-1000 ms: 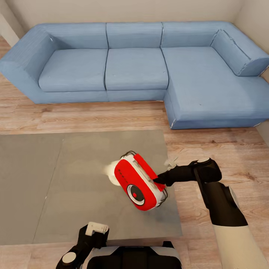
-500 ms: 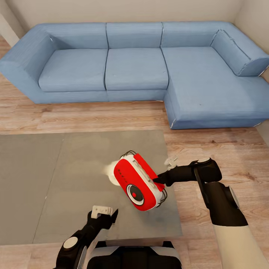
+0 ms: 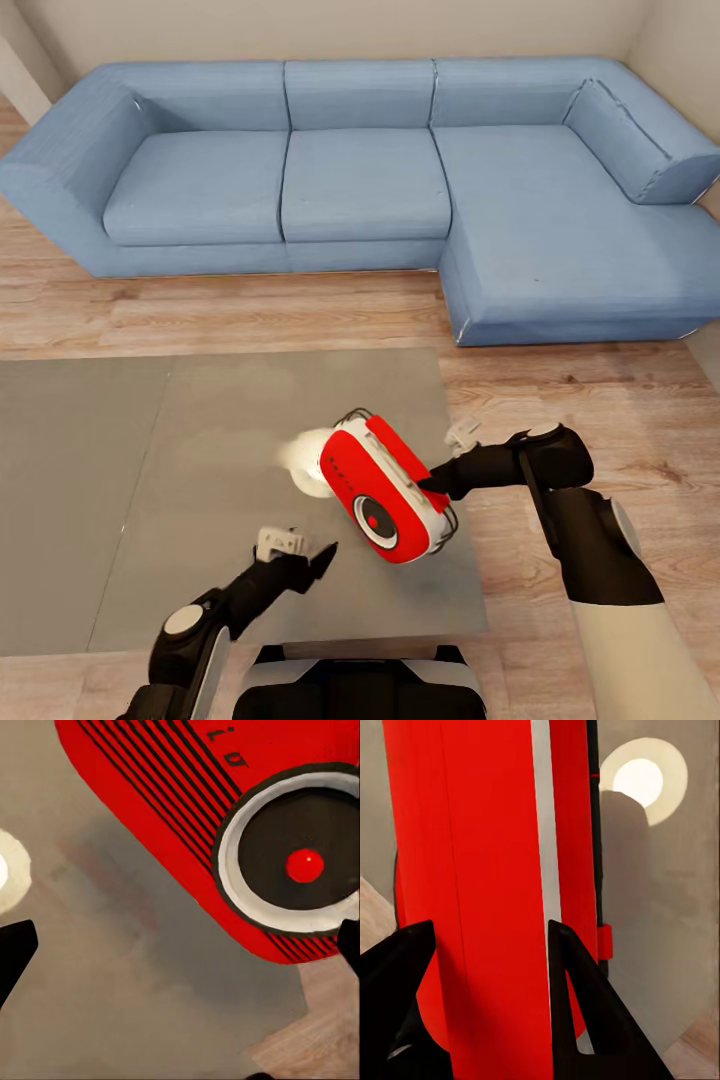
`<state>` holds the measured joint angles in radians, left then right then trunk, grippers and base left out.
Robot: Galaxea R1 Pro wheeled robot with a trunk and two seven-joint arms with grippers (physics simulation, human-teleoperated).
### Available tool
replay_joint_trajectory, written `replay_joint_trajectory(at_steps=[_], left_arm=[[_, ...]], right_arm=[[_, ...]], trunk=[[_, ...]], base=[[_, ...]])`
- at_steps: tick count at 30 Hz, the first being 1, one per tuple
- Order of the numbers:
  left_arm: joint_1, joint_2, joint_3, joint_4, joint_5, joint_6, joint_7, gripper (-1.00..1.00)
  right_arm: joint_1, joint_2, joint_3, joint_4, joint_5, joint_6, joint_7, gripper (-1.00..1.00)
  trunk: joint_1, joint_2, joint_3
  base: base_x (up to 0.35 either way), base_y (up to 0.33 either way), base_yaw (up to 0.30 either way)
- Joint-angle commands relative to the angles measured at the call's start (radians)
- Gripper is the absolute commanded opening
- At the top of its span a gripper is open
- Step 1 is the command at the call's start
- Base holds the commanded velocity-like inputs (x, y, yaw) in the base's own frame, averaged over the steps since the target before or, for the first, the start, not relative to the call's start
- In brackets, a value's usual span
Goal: Turn on the radio receiver that's on the table in the living room.
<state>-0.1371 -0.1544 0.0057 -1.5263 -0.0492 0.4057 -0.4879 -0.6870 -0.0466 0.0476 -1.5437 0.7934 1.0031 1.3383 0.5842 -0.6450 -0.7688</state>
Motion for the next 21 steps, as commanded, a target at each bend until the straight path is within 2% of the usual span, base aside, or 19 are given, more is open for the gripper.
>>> replay_joint_trajectory(at_steps=[1, 4, 10, 11, 21], left_arm=[[-0.005, 0.008, 0.002, -0.002, 0.000, 0.004, -0.050, 1.00], [-0.021, 0.032, 0.005, -0.005, 0.001, 0.039, -0.135, 1.00], [-0.033, 0.043, 0.006, -0.007, 0.001, 0.059, -0.167, 1.00], [-0.034, 0.043, 0.006, -0.007, 0.001, 0.059, -0.168, -1.00], [-0.038, 0.040, 0.007, -0.008, 0.002, 0.064, -0.169, -1.00]], right_arm=[[0.000, 0.000, 0.000, 0.000, 0.001, 0.005, 0.000, -1.00], [0.000, 0.000, 0.001, 0.000, 0.012, 0.005, 0.000, -1.00], [0.000, 0.001, 0.002, 0.002, 0.017, 0.003, -0.001, -1.00], [0.000, 0.001, 0.002, 0.002, 0.018, 0.003, -0.002, -1.00], [0.001, 0.000, 0.006, 0.002, 0.017, 0.003, -0.002, -1.00]], trunk=[[0.000, 0.000, 0.000], [0.000, 0.000, 0.000], [0.000, 0.000, 0.000], [0.000, 0.000, 0.000], [0.000, 0.000, 0.000]], base=[[0.000, 0.000, 0.000], [0.000, 0.000, 0.000], [0.000, 0.000, 0.000], [0.000, 0.000, 0.000], [0.000, 0.000, 0.000]])
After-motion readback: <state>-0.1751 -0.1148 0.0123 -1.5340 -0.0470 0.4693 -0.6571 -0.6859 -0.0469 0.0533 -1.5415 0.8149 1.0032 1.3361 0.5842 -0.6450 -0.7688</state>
